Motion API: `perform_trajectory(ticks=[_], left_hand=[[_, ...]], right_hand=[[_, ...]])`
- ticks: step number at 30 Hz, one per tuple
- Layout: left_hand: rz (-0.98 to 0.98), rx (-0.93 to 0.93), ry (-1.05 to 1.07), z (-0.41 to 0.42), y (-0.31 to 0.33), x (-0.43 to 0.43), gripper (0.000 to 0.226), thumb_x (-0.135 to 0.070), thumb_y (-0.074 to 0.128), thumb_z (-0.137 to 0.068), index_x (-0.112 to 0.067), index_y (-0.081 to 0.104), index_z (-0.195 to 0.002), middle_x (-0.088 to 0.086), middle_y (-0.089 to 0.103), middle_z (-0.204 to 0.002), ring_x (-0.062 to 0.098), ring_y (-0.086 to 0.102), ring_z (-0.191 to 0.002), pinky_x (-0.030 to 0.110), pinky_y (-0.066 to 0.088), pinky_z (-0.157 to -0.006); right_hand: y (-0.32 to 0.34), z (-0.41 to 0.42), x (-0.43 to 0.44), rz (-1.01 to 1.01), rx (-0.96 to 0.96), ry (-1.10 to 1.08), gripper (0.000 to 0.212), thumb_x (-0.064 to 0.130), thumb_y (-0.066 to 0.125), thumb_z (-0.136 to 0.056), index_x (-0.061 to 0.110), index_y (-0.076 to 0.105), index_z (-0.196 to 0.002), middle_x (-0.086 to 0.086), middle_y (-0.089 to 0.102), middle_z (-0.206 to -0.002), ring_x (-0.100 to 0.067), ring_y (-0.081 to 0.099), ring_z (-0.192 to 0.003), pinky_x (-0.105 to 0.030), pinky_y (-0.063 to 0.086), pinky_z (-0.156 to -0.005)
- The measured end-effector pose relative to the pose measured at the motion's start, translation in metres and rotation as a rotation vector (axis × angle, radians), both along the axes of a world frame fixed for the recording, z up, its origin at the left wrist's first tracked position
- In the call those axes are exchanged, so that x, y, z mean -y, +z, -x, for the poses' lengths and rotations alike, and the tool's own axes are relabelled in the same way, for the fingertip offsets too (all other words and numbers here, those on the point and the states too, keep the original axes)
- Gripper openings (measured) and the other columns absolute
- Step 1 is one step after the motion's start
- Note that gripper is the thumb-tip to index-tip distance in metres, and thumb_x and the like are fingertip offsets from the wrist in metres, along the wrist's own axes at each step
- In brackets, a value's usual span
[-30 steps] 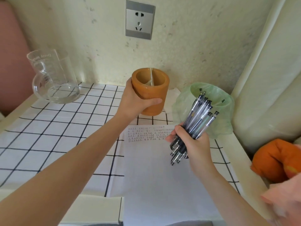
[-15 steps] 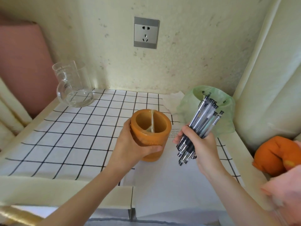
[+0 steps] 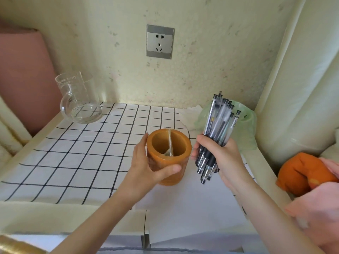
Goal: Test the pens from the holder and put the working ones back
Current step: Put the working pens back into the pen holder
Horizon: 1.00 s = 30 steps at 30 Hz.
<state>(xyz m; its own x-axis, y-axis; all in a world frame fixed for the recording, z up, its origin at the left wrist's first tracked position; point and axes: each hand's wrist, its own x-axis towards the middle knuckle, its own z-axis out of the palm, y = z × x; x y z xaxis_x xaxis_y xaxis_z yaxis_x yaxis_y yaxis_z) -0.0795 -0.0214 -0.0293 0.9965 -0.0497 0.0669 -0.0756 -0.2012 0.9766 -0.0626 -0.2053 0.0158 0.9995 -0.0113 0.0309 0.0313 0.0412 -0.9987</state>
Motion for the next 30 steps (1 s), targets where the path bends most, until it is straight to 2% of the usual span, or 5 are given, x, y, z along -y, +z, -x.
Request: perform_trajectory(ticks=[6, 13, 18, 24, 30], left_hand=[[0.065, 0.093, 0.002, 0.011, 0.052, 0.001, 0.064, -0.064, 0.056, -0.076, -0.043, 0.038, -0.133, -0.028, 0.037, -0.133, -0.029, 0.036, -0.105, -0.001, 0.036, -0.077], [0.393, -0.127, -0.209, 0.012, 0.068, 0.023, 0.066, -0.06, 0.057, -0.077, -0.027, 0.046, -0.132, -0.003, 0.058, -0.128, 0.01, 0.056, -0.117, 0.039, 0.039, -0.105], [0.512, -0.183, -0.322, 0.012, 0.068, 0.008, 0.055, -0.051, 0.037, -0.085, -0.016, 0.055, -0.122, 0.013, 0.065, -0.116, 0.025, 0.063, -0.107, 0.043, 0.052, -0.089], [0.335, -0.187, -0.458, 0.007, 0.055, -0.029, 0.05, -0.055, 0.073, -0.063, -0.014, 0.071, -0.092, 0.013, 0.072, -0.094, 0.024, 0.069, -0.088, 0.029, 0.056, -0.071], [0.321, -0.238, -0.56, -0.003, 0.055, -0.036, 0.051, -0.054, 0.076, -0.06, -0.021, 0.068, -0.097, 0.008, 0.072, -0.09, 0.021, 0.068, -0.089, 0.027, 0.053, -0.072]], right_hand=[[0.017, 0.012, -0.004, -0.017, -0.091, 0.145, 0.012, 0.014, 0.065, -0.086, 0.003, 0.063, -0.08, -0.014, 0.063, -0.068, -0.028, 0.064, -0.062, -0.035, 0.054, -0.059], [0.039, 0.01, -0.044, -0.131, -0.096, 0.181, 0.025, 0.024, 0.065, -0.083, 0.007, 0.07, -0.101, -0.01, 0.071, -0.093, -0.02, 0.069, -0.088, -0.034, 0.057, -0.077], [0.047, 0.006, -0.066, 0.226, -0.1, 0.175, 0.025, 0.036, 0.061, -0.085, 0.019, 0.066, -0.103, -0.004, 0.069, -0.086, -0.011, 0.067, -0.069, -0.025, 0.052, -0.049], [0.04, 0.001, -0.075, 0.475, -0.007, 0.327, 0.035, 0.04, 0.066, -0.074, 0.007, 0.062, -0.081, -0.007, 0.064, -0.08, -0.016, 0.062, -0.077, -0.034, 0.052, -0.066], [0.046, 0.001, -0.077, 0.523, 0.017, 0.38, 0.028, 0.039, 0.065, -0.08, 0.012, 0.065, -0.085, -0.012, 0.07, -0.083, -0.024, 0.069, -0.08, -0.045, 0.055, -0.076]])
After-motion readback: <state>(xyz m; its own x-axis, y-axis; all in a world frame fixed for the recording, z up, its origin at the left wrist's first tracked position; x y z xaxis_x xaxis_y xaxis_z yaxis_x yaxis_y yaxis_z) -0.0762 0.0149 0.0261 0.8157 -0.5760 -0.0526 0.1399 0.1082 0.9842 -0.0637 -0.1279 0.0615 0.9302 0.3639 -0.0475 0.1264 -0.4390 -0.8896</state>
